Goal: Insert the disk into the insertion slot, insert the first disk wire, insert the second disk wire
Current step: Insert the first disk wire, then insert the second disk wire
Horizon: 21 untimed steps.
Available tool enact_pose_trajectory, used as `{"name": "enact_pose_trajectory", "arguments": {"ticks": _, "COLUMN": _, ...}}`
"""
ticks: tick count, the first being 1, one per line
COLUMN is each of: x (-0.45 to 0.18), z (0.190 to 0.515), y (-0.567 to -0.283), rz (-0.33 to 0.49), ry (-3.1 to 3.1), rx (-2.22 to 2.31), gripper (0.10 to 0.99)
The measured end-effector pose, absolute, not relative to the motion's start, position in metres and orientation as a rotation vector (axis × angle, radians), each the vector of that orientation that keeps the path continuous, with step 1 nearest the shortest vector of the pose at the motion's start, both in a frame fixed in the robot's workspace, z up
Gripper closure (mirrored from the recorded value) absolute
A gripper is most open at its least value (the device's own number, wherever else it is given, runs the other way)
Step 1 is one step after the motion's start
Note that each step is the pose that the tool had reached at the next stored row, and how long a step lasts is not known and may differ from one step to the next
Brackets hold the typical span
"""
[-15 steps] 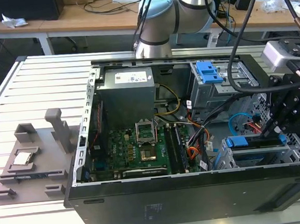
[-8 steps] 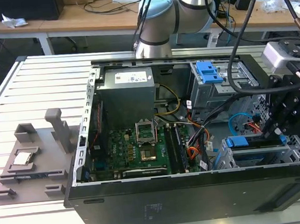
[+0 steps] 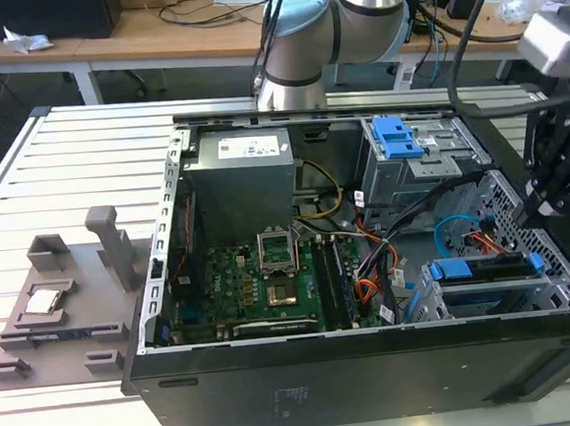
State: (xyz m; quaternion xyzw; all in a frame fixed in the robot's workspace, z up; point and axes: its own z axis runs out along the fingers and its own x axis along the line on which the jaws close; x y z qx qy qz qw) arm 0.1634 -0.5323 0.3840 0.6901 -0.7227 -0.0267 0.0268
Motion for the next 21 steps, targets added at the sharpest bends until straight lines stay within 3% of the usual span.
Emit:
{"name": "enact_pose_trajectory", "arguments": {"ticks": 13, "x": 0.163, "z": 0.388, "y": -0.532, "rz": -0.083, "ry": -2.233, "rx": 2.132, "gripper": 0.98}}
{"name": "enact_pose_trajectory", "arguments": {"ticks": 16, "x": 0.163, "z": 0.388, "y": -0.532, "rz": -0.083, "ry": -2.233, "rx": 2.132, "gripper": 0.784}}
{"name": "enact_pose_trajectory", "arguments": {"ticks": 21, "x": 0.148, "z": 0.378, "y": -0.526, "rz": -0.091, "ry": -2.206, "rx": 2.168, "gripper": 0.784}}
